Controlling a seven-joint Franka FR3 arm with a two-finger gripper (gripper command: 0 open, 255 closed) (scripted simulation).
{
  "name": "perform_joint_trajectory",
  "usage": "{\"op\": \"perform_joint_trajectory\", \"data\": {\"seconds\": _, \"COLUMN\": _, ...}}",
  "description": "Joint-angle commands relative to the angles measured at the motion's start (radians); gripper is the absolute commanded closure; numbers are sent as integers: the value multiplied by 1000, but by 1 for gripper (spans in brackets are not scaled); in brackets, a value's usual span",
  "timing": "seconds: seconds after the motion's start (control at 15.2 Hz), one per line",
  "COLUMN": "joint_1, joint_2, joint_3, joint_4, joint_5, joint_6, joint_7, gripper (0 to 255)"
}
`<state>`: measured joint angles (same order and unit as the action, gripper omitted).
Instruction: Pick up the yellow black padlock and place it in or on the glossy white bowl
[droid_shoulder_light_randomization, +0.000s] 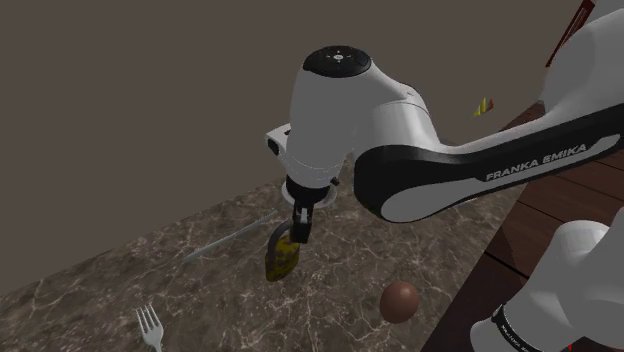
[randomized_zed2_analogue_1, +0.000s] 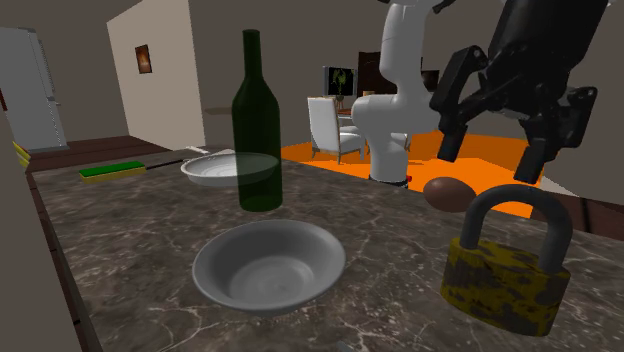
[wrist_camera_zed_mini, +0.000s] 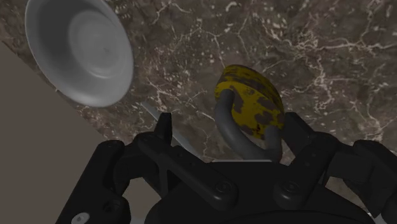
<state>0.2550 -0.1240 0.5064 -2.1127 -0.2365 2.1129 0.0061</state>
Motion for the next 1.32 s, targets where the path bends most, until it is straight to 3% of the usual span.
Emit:
{"op": "perform_joint_trajectory", "data": {"seconds": 0.0, "joint_1": 4, "joint_2": 22, "joint_3": 12, "joint_4": 2, "joint_5": -24, "joint_6": 20, "joint_7": 15, "gripper": 0}}
{"op": "perform_joint_trajectory", "data": {"seconds": 0.46, "joint_1": -6, "joint_2": 69, "joint_3": 8, "joint_4": -37, "joint_5": -66, "joint_6": 97, "joint_7": 43, "gripper": 0}}
{"op": "perform_joint_trajectory", "data": {"seconds": 0.92, "joint_1": -6, "joint_2": 69, "joint_3": 8, "joint_4": -37, "joint_5": -66, "joint_6": 97, "joint_7": 43, "gripper": 0}}
{"op": "perform_joint_trajectory", "data": {"seconds": 0.99, "joint_1": -6, "joint_2": 69, "joint_3": 8, "joint_4": -37, "joint_5": -66, "joint_6": 97, "joint_7": 43, "gripper": 255}}
{"op": "perform_joint_trajectory", "data": {"seconds": 1.25, "joint_1": -6, "joint_2": 69, "joint_3": 8, "joint_4": -37, "joint_5": -66, "joint_6": 97, "joint_7": 42, "gripper": 255}}
